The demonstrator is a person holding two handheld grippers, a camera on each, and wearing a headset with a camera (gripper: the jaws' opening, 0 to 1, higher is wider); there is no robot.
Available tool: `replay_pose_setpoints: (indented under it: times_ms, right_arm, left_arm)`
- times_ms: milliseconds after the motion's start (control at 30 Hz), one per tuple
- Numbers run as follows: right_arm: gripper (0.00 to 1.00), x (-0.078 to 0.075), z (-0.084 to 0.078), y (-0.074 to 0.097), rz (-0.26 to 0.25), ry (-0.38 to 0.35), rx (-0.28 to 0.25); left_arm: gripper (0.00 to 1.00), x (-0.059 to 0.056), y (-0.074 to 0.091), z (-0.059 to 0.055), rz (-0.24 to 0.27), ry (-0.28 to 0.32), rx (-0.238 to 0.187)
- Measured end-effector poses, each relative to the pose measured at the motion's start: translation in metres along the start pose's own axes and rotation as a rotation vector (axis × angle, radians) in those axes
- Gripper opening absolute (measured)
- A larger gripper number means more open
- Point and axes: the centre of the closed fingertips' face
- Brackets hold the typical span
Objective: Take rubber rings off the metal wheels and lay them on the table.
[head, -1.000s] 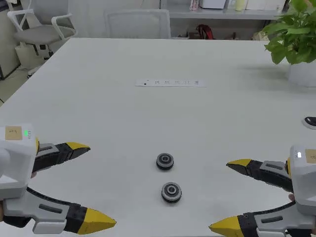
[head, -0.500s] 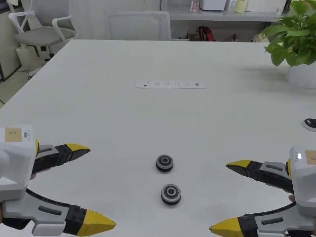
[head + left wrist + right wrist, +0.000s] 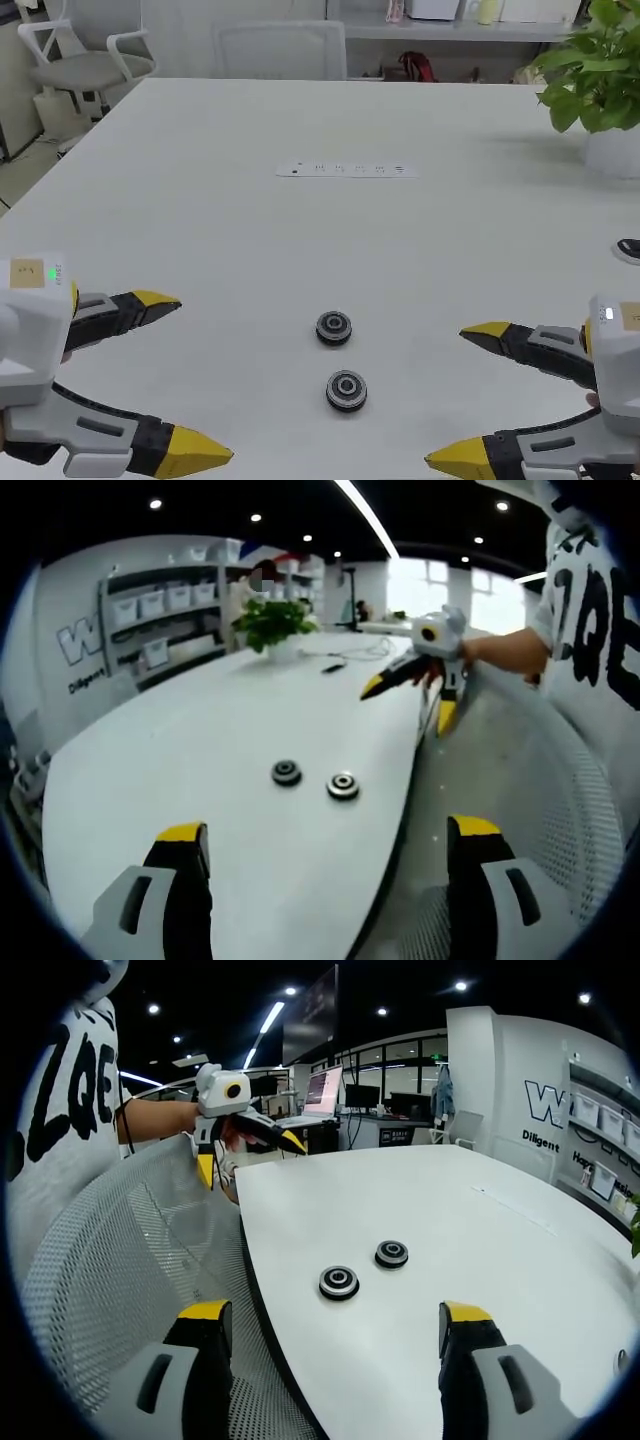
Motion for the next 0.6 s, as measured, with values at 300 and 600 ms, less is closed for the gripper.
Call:
replay_pose_setpoints:
  times_ms: [300, 600]
  right_arm:
    - [0.81, -0.0011, -0.0003, -0.0013, 0.002, 0.0, 0.004]
    - [0.8, -0.0032, -0.0007, -0.0027, 0.005, 0.001, 0.001]
  left_arm:
    - [1.0, 0.0019, 0.0008, -0.0022, 0.004, 0.003, 0.002]
    - [1.0, 0.003, 0.0016, -0.0028, 0.007, 0.009, 0.0]
Point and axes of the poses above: the centre of the closed fingertips' face, and the gripper's own axes: y roughly backward along the fingers, x roughly to its left, z roughly out of its top, and after that the axes turned 9 degrees about -z, right-handed
